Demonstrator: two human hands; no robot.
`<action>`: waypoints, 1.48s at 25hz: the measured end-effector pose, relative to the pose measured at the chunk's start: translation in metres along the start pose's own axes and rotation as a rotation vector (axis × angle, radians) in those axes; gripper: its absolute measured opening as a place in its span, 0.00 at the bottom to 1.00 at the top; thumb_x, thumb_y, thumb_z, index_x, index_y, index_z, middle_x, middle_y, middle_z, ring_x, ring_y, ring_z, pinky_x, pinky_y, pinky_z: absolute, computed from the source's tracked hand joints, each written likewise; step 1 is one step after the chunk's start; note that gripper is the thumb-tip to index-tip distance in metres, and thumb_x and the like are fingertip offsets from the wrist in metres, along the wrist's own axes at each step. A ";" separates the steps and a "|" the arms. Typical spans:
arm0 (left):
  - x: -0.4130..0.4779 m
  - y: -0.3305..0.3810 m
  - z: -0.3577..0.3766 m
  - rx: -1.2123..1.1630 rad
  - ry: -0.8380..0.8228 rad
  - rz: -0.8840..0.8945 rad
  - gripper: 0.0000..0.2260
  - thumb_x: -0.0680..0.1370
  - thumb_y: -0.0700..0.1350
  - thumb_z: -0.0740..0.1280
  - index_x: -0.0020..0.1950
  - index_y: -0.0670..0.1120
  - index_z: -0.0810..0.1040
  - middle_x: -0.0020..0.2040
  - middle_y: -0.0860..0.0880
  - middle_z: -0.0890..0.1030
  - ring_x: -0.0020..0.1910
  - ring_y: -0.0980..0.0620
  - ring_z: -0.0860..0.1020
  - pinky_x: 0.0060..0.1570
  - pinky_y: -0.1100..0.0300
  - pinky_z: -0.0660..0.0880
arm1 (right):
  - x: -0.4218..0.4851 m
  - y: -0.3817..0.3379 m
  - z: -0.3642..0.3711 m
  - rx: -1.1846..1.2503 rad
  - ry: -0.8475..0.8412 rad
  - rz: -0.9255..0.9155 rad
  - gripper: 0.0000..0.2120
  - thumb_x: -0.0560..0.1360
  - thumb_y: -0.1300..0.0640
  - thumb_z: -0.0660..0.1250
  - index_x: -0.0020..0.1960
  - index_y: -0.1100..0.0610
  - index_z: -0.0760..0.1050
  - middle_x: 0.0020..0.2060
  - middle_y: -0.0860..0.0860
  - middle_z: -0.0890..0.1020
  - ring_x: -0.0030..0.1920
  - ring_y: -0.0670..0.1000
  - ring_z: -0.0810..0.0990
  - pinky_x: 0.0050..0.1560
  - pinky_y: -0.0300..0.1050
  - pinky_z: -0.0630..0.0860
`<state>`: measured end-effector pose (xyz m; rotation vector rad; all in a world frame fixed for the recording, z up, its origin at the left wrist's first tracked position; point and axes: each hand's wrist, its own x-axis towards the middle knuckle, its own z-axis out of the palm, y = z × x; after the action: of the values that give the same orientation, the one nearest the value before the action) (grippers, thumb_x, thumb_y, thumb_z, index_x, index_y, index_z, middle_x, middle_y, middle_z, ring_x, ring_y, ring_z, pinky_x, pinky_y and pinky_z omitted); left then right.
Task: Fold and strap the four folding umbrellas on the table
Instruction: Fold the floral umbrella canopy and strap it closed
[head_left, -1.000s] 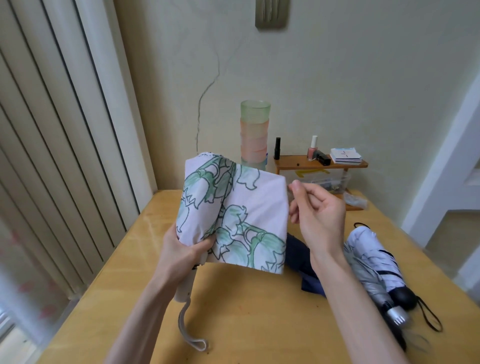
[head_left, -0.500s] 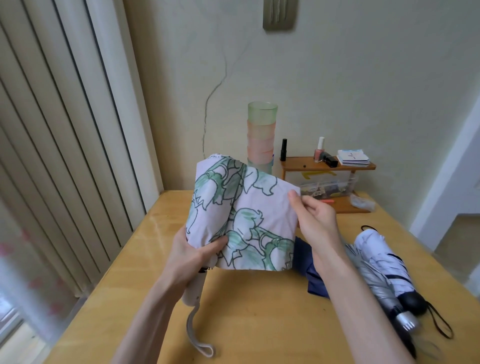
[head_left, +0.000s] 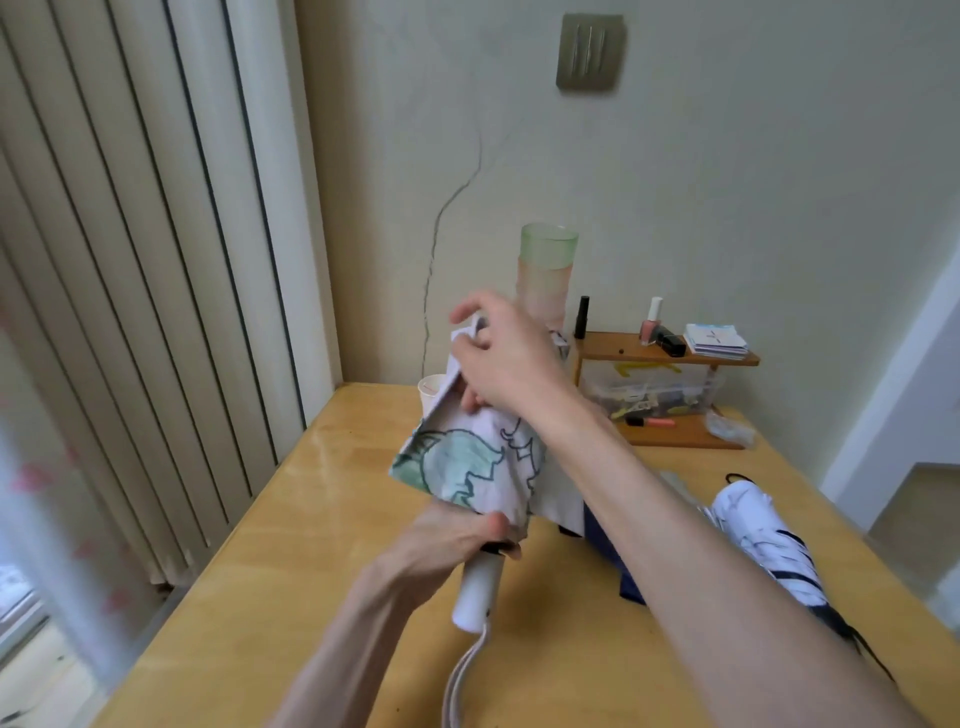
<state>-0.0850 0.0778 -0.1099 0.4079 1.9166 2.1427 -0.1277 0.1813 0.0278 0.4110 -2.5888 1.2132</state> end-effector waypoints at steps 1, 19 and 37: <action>-0.001 0.004 0.005 -0.110 0.061 -0.030 0.18 0.62 0.51 0.78 0.42 0.39 0.81 0.38 0.38 0.79 0.32 0.46 0.79 0.34 0.56 0.79 | 0.006 -0.006 0.003 -0.050 -0.130 -0.018 0.13 0.85 0.58 0.63 0.69 0.52 0.72 0.41 0.51 0.88 0.35 0.48 0.88 0.42 0.48 0.84; -0.021 0.026 -0.022 -0.188 -0.054 -0.117 0.14 0.62 0.51 0.79 0.36 0.43 0.81 0.32 0.43 0.77 0.26 0.49 0.73 0.27 0.59 0.71 | 0.013 0.039 -0.062 0.019 0.054 -0.109 0.10 0.81 0.44 0.70 0.58 0.45 0.86 0.50 0.39 0.87 0.54 0.42 0.83 0.56 0.41 0.77; -0.020 0.023 -0.027 -0.096 -0.010 -0.079 0.11 0.65 0.50 0.80 0.39 0.45 0.83 0.35 0.43 0.80 0.28 0.48 0.75 0.29 0.59 0.73 | 0.006 0.032 -0.085 -0.219 -0.072 -0.188 0.17 0.66 0.33 0.77 0.46 0.43 0.84 0.51 0.43 0.78 0.54 0.45 0.77 0.52 0.46 0.70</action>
<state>-0.0757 0.0434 -0.0904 0.3180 1.7852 2.1666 -0.1353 0.2662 0.0603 0.6445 -2.6356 0.8586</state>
